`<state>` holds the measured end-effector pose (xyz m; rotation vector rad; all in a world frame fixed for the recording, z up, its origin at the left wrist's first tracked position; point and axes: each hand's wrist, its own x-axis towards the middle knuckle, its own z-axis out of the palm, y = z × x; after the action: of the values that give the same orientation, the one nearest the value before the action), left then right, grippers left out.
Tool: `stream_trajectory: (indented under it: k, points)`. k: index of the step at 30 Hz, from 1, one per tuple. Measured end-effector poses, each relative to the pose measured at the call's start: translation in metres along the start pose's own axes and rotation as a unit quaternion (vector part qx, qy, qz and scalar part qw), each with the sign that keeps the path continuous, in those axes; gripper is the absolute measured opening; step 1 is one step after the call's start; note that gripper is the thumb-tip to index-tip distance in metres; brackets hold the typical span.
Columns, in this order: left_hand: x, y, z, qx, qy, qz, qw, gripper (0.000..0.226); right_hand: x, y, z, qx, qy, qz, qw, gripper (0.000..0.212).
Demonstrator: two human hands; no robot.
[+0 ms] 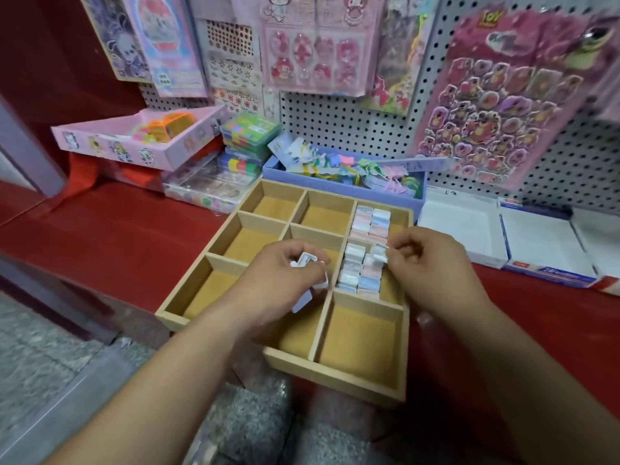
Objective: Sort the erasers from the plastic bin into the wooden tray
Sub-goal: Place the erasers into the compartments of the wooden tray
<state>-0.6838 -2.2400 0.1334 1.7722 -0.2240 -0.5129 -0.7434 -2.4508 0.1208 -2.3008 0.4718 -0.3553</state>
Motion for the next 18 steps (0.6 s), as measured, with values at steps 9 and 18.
stream_trajectory:
  k: [9,18]
  points:
    - [0.013,-0.001,0.004,-0.001,0.020,0.000,1.000,0.012,0.016,0.004,0.014,-0.129,-0.010,0.025,0.991,0.014]
    - [0.016,-0.004,0.004,0.006,0.019,-0.020,1.000,0.011,0.017,0.003,0.017,-0.140,0.009,0.039,0.989,0.014]
